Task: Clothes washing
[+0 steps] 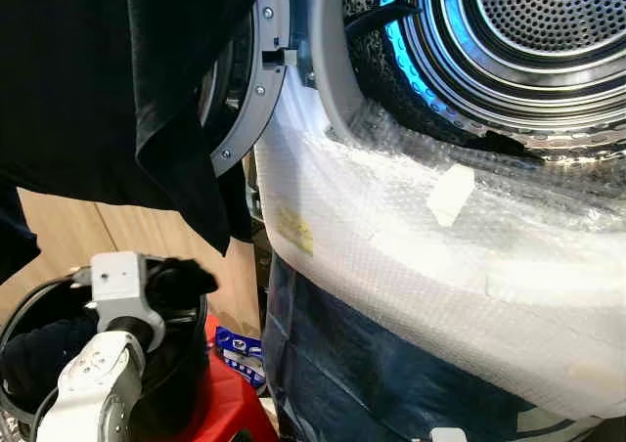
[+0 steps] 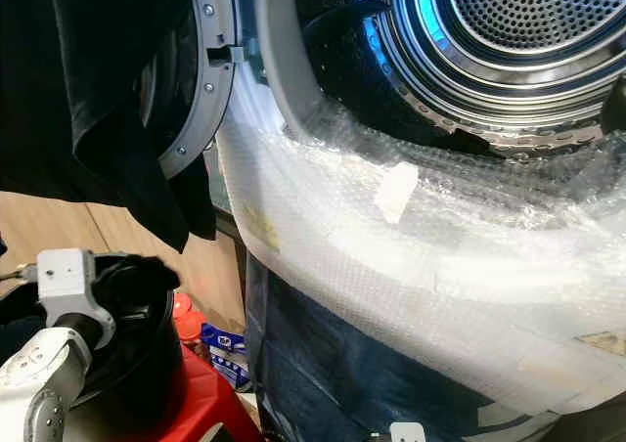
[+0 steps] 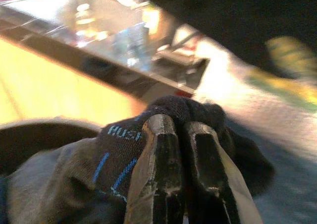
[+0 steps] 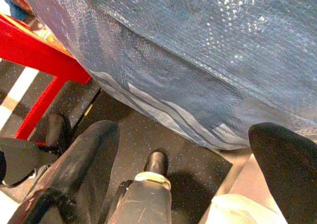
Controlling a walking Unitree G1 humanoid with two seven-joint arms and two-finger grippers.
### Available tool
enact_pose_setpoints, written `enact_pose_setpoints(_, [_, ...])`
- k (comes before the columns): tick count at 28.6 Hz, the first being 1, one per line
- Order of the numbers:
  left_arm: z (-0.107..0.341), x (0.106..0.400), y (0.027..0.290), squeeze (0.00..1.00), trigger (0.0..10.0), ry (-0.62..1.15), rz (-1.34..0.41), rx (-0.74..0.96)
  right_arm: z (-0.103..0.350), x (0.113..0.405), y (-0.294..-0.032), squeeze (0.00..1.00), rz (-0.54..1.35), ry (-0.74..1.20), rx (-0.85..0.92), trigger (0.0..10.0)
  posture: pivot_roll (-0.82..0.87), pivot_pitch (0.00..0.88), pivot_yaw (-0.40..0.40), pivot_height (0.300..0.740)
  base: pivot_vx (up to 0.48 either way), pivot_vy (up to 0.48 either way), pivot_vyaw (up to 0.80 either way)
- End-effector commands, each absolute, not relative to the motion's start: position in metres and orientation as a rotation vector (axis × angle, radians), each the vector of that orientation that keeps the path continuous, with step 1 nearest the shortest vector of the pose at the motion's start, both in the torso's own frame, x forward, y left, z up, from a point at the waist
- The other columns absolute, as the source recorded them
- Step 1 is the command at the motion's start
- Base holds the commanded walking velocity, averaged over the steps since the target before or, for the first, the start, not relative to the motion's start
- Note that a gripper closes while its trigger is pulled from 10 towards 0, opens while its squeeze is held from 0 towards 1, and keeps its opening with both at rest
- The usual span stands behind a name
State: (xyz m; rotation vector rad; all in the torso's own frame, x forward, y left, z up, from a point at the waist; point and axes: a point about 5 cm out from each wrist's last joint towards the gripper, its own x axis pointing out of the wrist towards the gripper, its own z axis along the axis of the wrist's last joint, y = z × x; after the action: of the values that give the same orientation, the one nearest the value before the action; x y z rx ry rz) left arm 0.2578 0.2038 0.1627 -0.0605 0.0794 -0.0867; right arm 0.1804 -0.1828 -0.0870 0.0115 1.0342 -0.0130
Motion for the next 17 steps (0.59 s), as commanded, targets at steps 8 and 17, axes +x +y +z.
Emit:
enact_pose_setpoints(8, [0.159,0.239,0.164,0.0,0.0,0.182,-0.541,-0.096,-0.087,0.182,-0.178,0.0,0.015,1.034,0.022,10.0,0.09,0.0,-0.033,0.74,0.0,0.0,0.0])
enact_pose_setpoints(17, [0.144,0.233,0.127,0.0,0.0,0.315,-0.98,-0.113,-0.084,0.188,-0.174,0.0,0.022,1.013,0.037,10.0,0.07,0.0,-0.02,0.74,0.0,0.0,0.0])
